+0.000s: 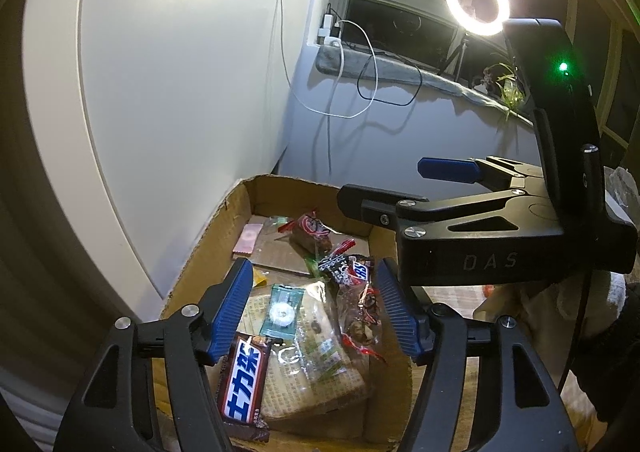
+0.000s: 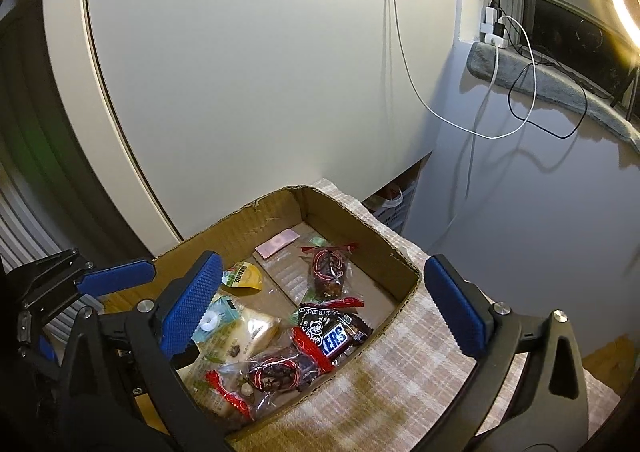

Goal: Organize snacks
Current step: 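Withdraw both tools from the box toward the last two snacks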

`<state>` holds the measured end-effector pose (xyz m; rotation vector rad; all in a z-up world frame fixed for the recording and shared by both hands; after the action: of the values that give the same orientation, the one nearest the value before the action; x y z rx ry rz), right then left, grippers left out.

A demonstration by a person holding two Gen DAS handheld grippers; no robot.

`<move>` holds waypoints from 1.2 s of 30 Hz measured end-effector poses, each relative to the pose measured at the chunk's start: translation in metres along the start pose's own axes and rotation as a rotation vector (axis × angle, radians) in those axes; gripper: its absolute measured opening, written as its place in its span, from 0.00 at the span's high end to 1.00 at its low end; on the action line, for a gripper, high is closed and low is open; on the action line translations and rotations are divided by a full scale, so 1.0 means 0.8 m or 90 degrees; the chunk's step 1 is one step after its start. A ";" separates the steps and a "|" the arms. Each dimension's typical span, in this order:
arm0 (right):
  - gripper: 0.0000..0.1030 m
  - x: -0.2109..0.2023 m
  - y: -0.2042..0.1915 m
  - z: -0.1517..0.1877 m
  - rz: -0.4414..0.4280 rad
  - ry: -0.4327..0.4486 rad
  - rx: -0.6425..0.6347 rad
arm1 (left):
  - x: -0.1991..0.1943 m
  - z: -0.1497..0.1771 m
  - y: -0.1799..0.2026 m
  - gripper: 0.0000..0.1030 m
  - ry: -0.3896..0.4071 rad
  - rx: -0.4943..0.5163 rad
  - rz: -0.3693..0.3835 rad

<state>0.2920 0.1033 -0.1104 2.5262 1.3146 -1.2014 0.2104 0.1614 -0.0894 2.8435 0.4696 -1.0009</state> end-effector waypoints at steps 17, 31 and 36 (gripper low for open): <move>0.00 -0.062 0.018 0.017 0.024 0.023 0.018 | -0.027 0.000 0.039 0.37 0.021 0.019 0.021; 0.00 -0.164 0.072 0.063 0.074 0.046 0.004 | -0.039 0.018 0.127 0.37 0.010 0.059 0.075; 0.00 -0.196 0.112 0.097 0.119 0.022 0.004 | -0.034 0.032 0.171 0.38 -0.008 0.087 0.106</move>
<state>0.2556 -0.0883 -0.0878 2.6160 1.0539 -1.1306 0.2183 0.0202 -0.0950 2.9334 0.1649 -1.0554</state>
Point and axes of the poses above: each gripper's, at about its wrist camera, not at the fingertips, and x roughly the way its jaws point, y to its right, z to its underside, the point moved 10 cm from there along x, roughly the way its jaws point, and after that the axes turned 15 degrees about -z, right-handed, at the moved point
